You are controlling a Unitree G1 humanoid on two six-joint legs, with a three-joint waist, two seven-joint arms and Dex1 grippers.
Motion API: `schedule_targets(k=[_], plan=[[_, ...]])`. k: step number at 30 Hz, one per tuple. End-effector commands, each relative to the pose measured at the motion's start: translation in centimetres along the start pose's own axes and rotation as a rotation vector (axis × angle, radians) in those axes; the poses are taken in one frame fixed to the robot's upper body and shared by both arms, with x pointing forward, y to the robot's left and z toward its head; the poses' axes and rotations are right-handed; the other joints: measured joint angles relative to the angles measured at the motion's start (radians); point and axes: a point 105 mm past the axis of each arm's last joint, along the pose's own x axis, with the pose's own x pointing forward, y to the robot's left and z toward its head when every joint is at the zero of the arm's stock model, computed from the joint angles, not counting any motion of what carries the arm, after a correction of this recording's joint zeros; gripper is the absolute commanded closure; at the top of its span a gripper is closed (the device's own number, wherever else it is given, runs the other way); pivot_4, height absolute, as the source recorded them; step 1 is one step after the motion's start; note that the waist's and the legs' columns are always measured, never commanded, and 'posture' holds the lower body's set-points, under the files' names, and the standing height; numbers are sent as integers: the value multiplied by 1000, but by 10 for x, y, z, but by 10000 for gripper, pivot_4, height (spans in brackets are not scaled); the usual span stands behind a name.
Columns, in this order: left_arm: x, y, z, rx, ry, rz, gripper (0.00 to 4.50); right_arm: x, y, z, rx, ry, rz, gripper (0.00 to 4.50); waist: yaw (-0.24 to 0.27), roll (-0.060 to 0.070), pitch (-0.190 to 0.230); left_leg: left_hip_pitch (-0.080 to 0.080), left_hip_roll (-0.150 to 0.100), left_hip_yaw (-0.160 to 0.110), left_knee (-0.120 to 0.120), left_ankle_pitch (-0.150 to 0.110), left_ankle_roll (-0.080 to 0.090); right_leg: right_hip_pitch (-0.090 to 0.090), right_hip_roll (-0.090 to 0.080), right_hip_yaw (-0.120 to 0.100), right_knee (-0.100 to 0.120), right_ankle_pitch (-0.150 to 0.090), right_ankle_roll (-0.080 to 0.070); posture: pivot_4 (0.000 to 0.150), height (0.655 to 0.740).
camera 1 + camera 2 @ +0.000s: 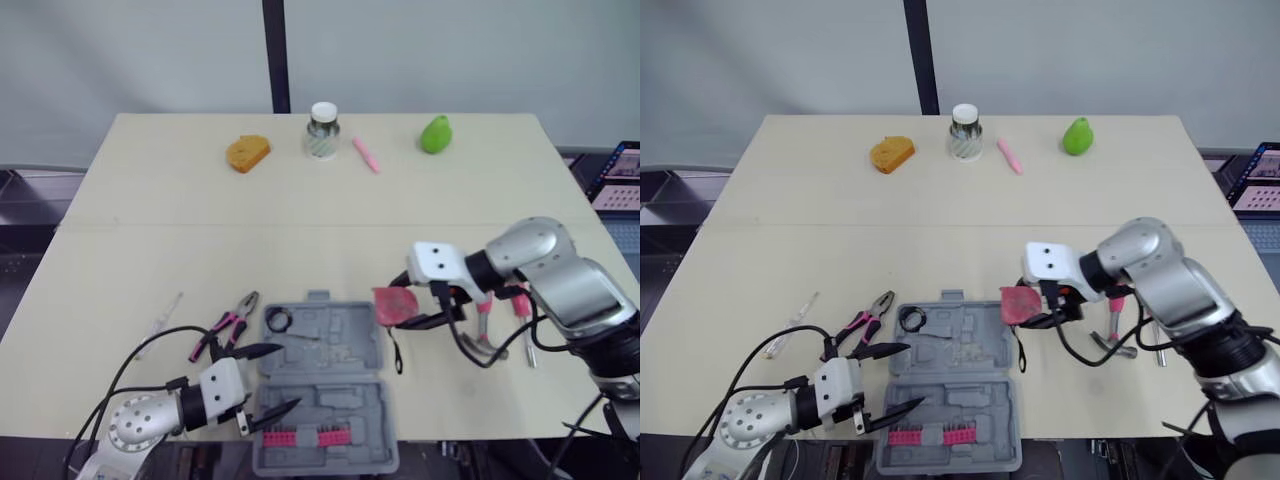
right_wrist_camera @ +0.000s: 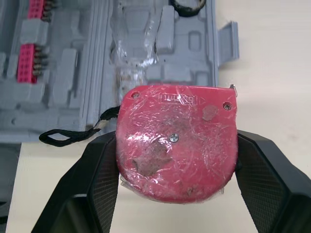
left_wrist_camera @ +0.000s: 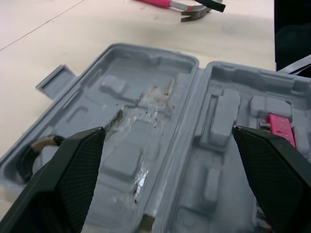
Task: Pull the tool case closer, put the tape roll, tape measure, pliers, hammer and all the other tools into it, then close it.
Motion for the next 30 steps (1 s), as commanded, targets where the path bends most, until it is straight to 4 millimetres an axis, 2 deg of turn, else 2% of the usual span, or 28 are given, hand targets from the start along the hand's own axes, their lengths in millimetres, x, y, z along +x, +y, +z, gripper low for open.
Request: schedule_targets(k=[1, 15, 23, 30], plan=[[-2, 2, 11, 45, -27, 13, 0, 7, 1, 7, -59, 54, -12, 16062, 0, 0, 0, 0, 0, 0, 0, 0, 0, 0, 0, 0, 0, 0, 0, 1500, 7400], [1, 3, 21, 55, -64, 23, 0, 45, -1, -3, -41, 163, -29, 16062, -7, 0, 0, -1, 0, 2, -1, 0, 0, -3, 1, 1, 1, 0, 0, 1500, 7400], [1, 12, 25, 8, -100, 93, 0, 56, -8, -1, -67, 173, -42, 16062, -8, 0, 0, -1, 0, 2, -1, 0, 0, -3, 1, 1, 2, 0, 0, 1500, 7400], [-1, 12, 26, -11, -102, 106, 0, 64, -10, -3, -88, 179, -28, 16062, -13, 0, 0, -1, 0, 2, -1, 0, 0, -4, 1, 1, 2, 0, 0, 1500, 7400]])
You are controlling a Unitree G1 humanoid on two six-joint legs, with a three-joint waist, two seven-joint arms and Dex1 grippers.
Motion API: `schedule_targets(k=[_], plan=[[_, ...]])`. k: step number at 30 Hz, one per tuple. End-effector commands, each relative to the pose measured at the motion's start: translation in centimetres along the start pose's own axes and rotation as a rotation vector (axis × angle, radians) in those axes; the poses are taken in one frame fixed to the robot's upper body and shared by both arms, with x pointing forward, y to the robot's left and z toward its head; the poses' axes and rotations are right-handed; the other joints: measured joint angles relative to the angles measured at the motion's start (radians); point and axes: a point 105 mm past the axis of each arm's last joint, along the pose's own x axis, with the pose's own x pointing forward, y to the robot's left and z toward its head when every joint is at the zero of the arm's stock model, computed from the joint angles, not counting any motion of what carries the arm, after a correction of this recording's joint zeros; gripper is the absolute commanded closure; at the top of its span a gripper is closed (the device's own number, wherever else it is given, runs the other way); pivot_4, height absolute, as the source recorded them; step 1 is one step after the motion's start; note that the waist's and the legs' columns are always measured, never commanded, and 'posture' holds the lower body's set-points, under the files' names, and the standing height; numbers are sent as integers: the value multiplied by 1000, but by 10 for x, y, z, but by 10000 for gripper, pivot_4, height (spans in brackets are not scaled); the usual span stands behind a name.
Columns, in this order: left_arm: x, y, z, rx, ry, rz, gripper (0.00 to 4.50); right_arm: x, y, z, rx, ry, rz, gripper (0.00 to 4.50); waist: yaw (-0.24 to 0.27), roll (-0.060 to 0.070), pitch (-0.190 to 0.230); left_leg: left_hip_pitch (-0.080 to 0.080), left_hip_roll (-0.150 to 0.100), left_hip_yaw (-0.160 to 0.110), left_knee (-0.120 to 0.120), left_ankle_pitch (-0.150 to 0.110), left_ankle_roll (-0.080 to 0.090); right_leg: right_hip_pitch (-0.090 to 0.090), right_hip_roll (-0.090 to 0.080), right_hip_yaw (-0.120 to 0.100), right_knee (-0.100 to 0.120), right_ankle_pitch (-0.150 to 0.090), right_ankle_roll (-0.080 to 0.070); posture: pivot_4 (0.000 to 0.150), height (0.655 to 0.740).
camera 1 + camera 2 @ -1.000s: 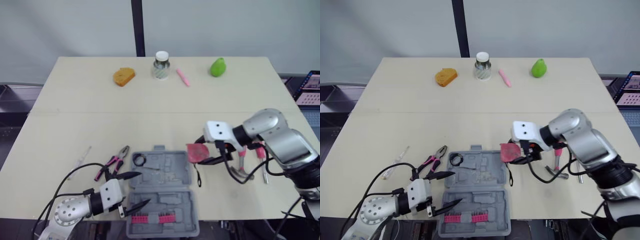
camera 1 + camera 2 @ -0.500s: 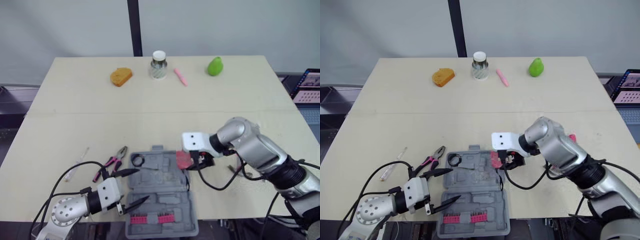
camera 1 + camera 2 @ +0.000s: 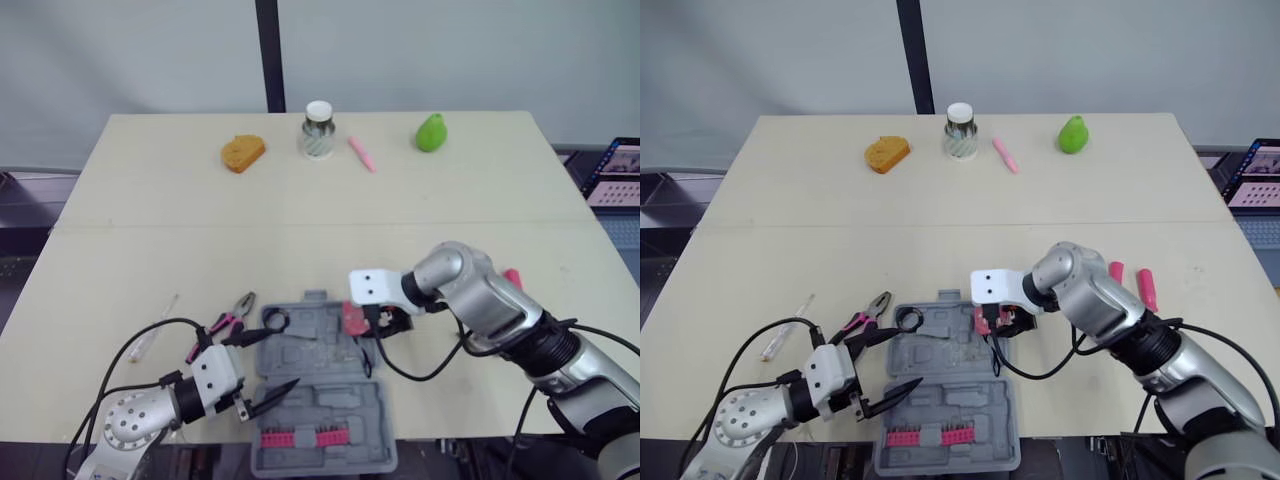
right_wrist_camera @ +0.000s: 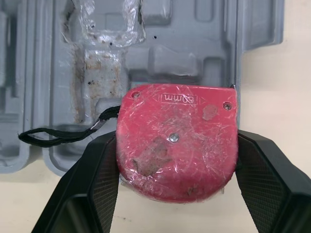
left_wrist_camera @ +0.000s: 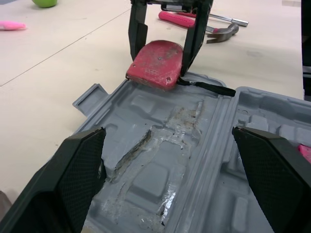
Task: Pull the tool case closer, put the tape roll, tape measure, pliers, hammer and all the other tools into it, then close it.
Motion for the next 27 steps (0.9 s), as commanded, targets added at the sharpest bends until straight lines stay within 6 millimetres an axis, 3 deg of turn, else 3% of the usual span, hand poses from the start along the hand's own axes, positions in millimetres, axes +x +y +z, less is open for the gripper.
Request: schedule_targets(k=[1, 27], plan=[[0, -2, 12, 13, -40, 4, 0, -1, -5, 6, -45, -6, -17, 16062, -1, 0, 0, 0, 0, 0, 0, 0, 0, 0, 0, 0, 0, 0, 0, 1500, 7400], [1, -4, 12, 17, -36, 0, 0, 10, -9, 19, -99, -35, -11, 16062, -15, 0, 0, 0, 0, 0, 0, 0, 0, -2, 0, 1, 1, 0, 0, 1500, 7400]])
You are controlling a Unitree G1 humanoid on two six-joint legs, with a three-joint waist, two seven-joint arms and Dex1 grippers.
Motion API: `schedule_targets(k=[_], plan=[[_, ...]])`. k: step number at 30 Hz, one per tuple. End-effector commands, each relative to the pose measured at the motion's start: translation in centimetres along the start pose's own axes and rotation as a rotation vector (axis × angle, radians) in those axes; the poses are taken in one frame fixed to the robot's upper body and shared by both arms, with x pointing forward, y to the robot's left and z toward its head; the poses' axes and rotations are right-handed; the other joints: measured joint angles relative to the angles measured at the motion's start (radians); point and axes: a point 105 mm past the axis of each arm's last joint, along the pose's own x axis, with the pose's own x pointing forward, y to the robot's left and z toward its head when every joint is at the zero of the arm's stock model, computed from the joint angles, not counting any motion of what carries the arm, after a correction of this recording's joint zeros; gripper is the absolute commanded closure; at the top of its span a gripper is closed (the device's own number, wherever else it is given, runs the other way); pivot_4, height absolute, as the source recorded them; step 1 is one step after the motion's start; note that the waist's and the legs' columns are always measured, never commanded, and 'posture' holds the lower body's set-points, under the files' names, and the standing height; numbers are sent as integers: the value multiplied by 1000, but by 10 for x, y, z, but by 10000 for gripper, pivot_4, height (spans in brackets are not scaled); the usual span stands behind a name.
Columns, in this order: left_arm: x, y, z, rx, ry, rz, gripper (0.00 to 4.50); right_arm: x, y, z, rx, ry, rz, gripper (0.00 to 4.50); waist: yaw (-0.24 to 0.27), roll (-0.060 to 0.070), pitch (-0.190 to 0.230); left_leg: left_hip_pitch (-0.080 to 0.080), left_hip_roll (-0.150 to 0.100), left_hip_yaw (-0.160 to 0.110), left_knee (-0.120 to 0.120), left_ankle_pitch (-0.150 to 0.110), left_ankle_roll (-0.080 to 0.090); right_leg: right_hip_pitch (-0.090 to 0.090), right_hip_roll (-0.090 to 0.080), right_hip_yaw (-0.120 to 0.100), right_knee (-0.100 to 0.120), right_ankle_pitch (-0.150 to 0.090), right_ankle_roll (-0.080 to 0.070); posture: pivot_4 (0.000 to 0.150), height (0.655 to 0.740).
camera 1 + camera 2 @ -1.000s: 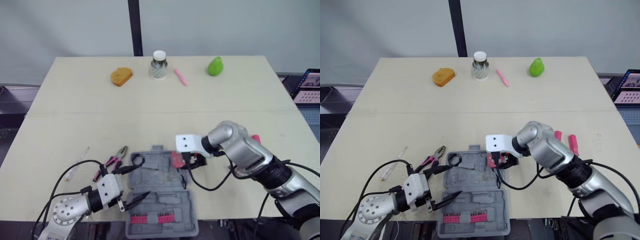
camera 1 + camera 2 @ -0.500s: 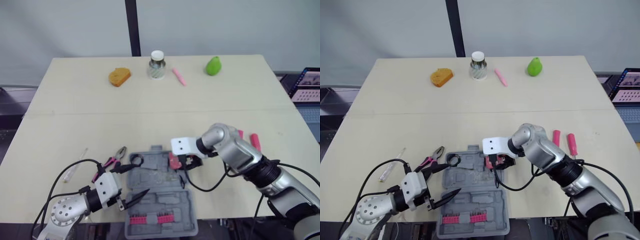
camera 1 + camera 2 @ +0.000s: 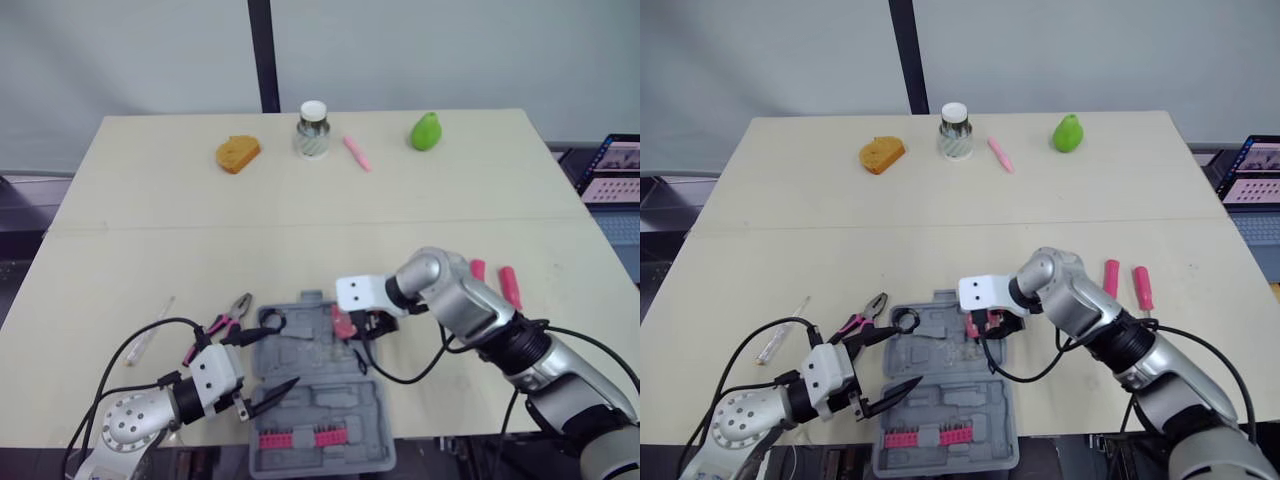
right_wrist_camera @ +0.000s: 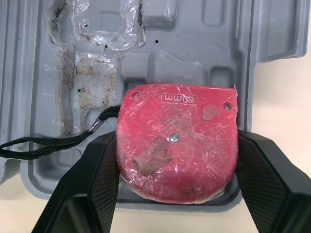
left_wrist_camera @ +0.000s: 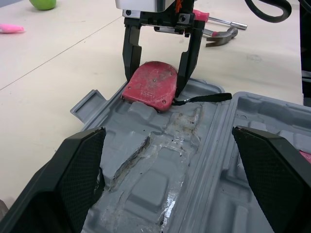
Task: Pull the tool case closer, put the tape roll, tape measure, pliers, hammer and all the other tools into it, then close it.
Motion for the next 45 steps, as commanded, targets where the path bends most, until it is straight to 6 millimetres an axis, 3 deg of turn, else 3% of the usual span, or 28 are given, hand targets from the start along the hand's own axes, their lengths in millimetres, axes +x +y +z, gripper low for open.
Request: schedule_targets(k=[1, 8, 11, 16, 21, 24, 27, 30, 34, 44, 45], plan=[[1, -2, 9, 20, -31, -1, 0, -6, -4, 12, -44, -27, -16, 16062, 0, 0, 0, 0, 0, 0, 0, 0, 0, 0, 0, 0, 0, 0, 0, 1500, 7400], [2, -3, 9, 20, -31, -5, 0, -7, -4, 13, -48, -32, -15, 16062, 0, 0, 0, 0, 0, 0, 0, 0, 0, 0, 0, 0, 0, 0, 0, 1500, 7400], [2, -3, 8, 21, -31, -7, 0, -8, -4, 14, -49, -36, -17, 672, 0, 0, 0, 0, 0, 0, 0, 0, 0, 0, 0, 0, 0, 0, 0, 1500, 7400], [1, -3, 9, 22, -30, -10, 0, -17, -3, 15, -57, -49, -10, 672, 1, 0, 0, 0, 0, 0, 0, 0, 0, 0, 0, 0, 0, 0, 0, 1500, 7400], [1, -4, 9, 22, -31, -14, 0, -38, 0, 26, -44, -128, 5, 672, 0, 0, 0, 0, 0, 0, 0, 0, 0, 0, 0, 0, 0, 0, 0, 1500, 7400], [1, -5, 10, 21, -32, -18, 0, -52, 4, 40, -46, -302, -6, 672, 1, 0, 0, -1, 0, 0, 0, 0, 0, 0, 0, 0, 0, 0, 0, 1500, 7400], [0, -5, 9, 20, -29, -22, 0, -56, 1, 36, -48, -403, -66, 672, 3, -1, 0, 0, 0, -1, 0, 0, 0, 0, 0, 0, 0, 0, 0, 1500, 7400], [0, -4, 9, 21, -29, -26, 0, -52, -3, 26, -12, -444, -109, 672, 1, -1, 0, 0, 0, 0, 0, 0, 0, 0, 0, 0, 0, 0, 0, 1500, 7400], [4, -3, 11, 27, -35, -39, 0, -35, 0, 8, 63, -487, -119, 12970, 2, -1, 0, 0, 0, 0, 0, 0, 0, 0, 0, 0, 0, 0, 0, 1500, 7400], [2, -2, 12, 33, -28, -50, 0, -16, 0, -2, 124, -559, -162, 12970, 1, -1, 0, 0, 0, 1, 0, 0, 0, 0, 0, 0, 0, 0, 0, 1500, 7400], [2, -2, 11, 33, -27, -50, 0, -15, 0, -3, 125, -560, -165, 15675, 2, -1, 0, 0, 0, 1, 0, 0, 0, 0, 0, 0, 0, 0, 0, 1500, 7400]])
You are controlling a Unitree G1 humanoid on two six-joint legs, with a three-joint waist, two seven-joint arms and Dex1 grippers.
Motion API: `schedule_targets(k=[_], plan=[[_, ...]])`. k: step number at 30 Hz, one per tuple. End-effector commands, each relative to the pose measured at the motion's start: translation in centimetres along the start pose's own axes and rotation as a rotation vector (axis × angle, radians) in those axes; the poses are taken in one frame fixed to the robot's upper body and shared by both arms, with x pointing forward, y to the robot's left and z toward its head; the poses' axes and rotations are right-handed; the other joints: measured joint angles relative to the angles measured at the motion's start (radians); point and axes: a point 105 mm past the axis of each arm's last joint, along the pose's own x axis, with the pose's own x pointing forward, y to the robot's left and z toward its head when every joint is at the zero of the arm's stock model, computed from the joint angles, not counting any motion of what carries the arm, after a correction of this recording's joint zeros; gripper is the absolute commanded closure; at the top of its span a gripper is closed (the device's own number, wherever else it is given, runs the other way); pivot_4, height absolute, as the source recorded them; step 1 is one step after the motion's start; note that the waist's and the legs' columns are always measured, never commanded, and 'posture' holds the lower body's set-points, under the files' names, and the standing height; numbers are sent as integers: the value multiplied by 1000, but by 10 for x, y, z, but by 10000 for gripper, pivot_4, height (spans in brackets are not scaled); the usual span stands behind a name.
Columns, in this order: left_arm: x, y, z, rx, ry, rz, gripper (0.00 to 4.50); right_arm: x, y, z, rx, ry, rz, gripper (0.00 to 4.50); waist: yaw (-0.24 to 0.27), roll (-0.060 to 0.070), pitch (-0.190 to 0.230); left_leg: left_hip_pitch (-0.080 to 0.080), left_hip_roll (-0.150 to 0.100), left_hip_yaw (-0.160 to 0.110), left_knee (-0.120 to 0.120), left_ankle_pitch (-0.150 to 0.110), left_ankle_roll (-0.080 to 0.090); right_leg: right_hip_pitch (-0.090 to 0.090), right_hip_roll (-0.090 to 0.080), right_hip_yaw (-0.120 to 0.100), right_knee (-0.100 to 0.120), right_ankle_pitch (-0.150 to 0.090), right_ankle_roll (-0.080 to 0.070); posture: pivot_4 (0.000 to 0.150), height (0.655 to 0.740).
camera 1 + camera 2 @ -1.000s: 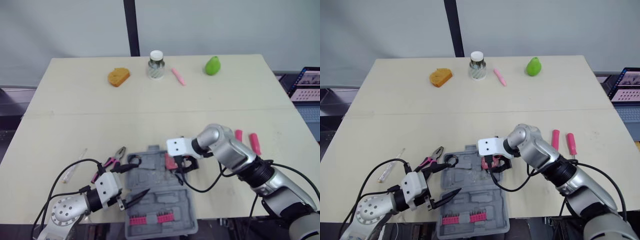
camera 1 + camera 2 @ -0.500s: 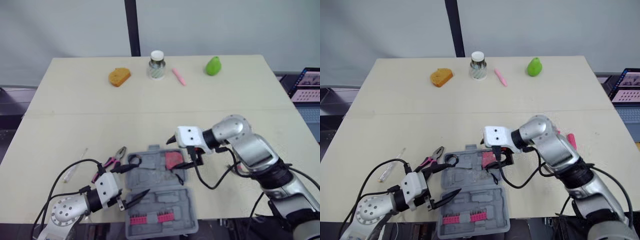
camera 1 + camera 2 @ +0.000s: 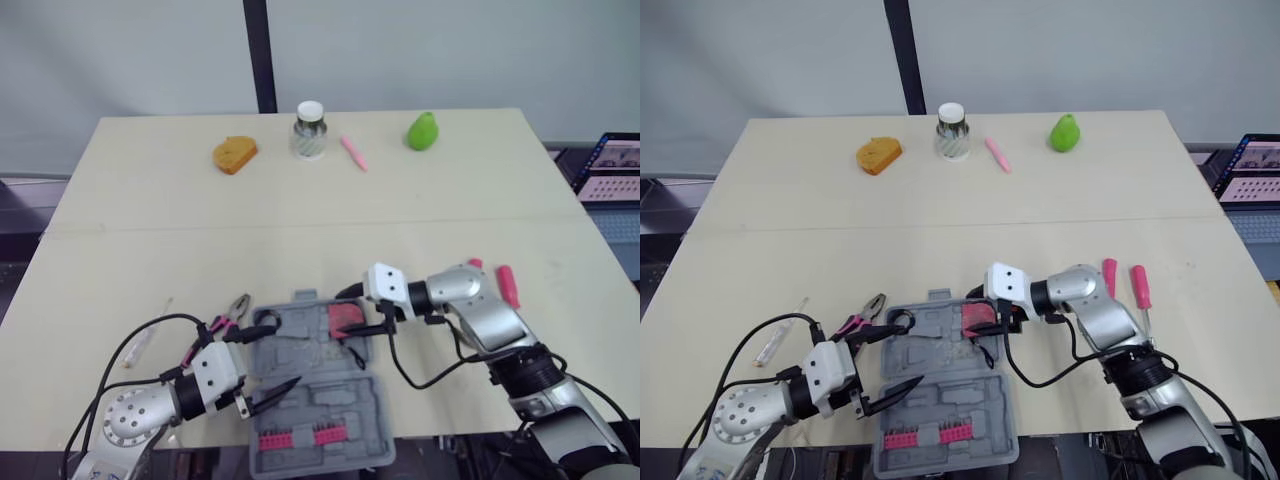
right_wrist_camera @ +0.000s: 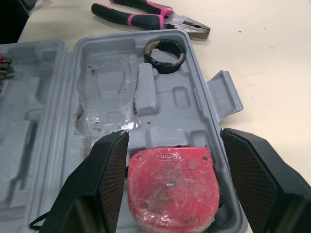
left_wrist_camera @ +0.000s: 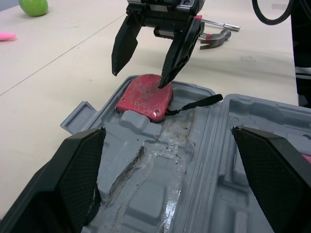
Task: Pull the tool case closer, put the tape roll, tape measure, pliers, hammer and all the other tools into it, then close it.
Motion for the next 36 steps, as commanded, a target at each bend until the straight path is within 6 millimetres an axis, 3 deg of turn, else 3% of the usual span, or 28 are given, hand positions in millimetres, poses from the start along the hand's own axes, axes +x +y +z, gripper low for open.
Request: schedule_targets(k=[1, 4, 15, 36], plan=[[-1, -2, 9, 20, -26, -13, 0, -2, -3, 1, -14, -34, -31, 18509, 1, 0, 0, 0, 0, 0, 0, 0, 0, 0, 0, 0, 0, 0, 0, 1500, 7400], [-1, -2, 9, 20, -23, -12, 0, -2, -2, 1, -14, -36, -30, 30415, 0, 0, 0, 0, 0, 0, 0, 0, 0, 0, 0, 0, 0, 0, 0, 1500, 7400], [1, -1, 10, 24, -26, -14, 0, -1, -1, -6, -21, -15, -27, 30415, 1, 0, 0, 0, 0, 0, 0, 0, 0, 0, 0, 0, 0, 0, 0, 1500, 7400], [2, 0, 12, 29, -26, -16, 0, 9, 5, -53, 21, 72, 18, 30415, -1, 0, 0, 5, 0, -1, 0, 0, 0, 6, 0, -1, -1, 0, 0, 1500, 7400]])
